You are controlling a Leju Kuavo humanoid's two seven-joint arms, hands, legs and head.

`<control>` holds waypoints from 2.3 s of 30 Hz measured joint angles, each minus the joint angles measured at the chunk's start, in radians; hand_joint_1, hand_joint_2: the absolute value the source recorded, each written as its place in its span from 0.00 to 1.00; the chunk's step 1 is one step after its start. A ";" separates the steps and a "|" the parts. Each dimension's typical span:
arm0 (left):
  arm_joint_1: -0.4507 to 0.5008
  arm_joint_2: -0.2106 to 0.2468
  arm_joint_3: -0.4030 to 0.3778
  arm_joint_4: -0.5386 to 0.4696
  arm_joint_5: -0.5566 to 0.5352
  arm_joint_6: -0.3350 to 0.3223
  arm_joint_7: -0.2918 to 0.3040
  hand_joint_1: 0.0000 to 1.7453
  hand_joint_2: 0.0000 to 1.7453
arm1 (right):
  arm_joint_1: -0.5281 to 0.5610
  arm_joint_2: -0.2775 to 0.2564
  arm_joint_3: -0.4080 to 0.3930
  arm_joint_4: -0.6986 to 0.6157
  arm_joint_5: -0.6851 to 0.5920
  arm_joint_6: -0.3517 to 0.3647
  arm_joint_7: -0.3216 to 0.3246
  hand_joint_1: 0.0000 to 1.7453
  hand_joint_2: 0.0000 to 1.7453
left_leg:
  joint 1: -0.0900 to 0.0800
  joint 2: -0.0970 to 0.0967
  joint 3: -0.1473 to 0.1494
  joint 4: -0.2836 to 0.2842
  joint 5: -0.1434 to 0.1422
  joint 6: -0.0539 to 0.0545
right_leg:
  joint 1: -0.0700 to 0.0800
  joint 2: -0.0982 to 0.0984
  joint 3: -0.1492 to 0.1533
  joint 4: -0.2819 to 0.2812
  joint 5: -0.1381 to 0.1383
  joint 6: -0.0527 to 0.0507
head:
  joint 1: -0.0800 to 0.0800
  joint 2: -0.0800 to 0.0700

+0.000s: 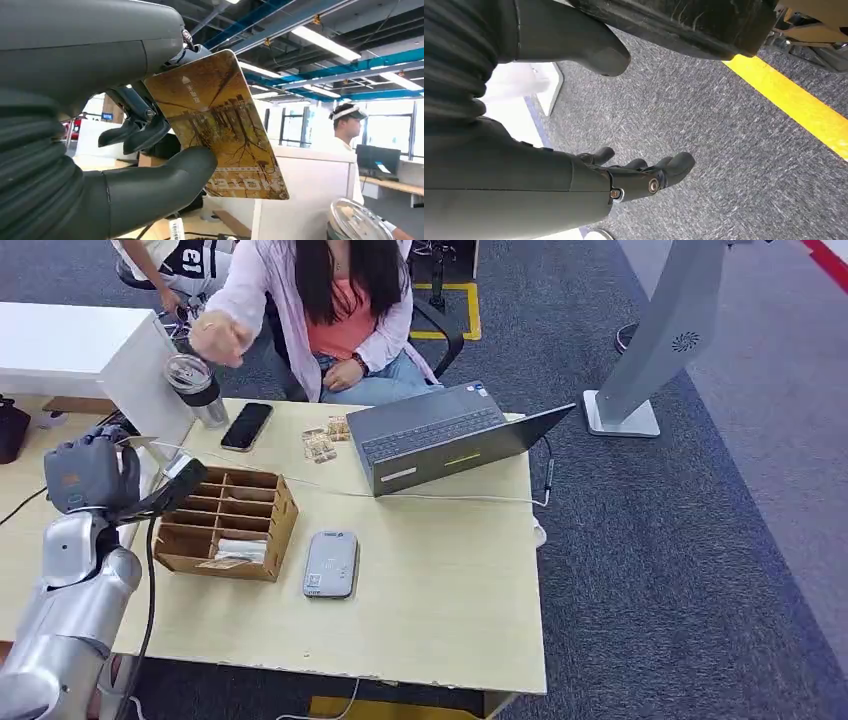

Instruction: Pass the card to the sensor for recognition and then transmit it.

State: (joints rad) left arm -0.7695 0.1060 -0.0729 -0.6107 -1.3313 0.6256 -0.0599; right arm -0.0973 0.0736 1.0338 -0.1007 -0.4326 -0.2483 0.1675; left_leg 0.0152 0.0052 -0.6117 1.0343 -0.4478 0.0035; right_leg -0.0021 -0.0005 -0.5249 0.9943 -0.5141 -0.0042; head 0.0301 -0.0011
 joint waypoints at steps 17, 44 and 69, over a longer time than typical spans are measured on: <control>0.036 -0.037 -0.008 -0.008 0.018 -0.003 -0.050 1.00 1.00 | 0.000 0.000 0.003 0.000 -0.016 0.000 0.000 0.00 1.00 | 0.000 0.000 0.000 0.000 0.000 0.000 | 0.000 0.000 0.000 0.000 0.000 0.000 | 0.000 0.000; 0.163 -0.234 -0.238 -0.151 0.038 -0.065 -0.046 1.00 1.00 | 0.000 0.000 0.015 0.000 -0.047 -0.003 0.002 0.00 1.00 | -0.001 -0.001 -0.002 0.001 0.000 0.001 | -0.001 -0.001 0.000 0.000 0.000 0.001 | 0.000 0.000; 0.242 -0.331 -0.365 0.022 -0.006 -0.107 0.034 1.00 1.00 | -0.003 0.000 0.039 0.000 -0.055 0.000 0.012 0.00 1.00 | -0.001 -0.001 -0.003 0.001 -0.001 0.001 | -0.001 -0.001 -0.001 -0.001 0.000 0.001 | 0.000 0.000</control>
State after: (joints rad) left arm -0.5276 -0.2254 -0.4375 -0.5890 -1.3371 0.5184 -0.0264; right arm -0.1005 0.0736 1.0723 -0.1007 -0.4875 -0.2483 0.1793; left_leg 0.0142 0.0040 -0.6144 1.0349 -0.4484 0.0045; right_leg -0.0028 -0.0012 -0.5260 0.9938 -0.5139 -0.0036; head 0.0301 -0.0011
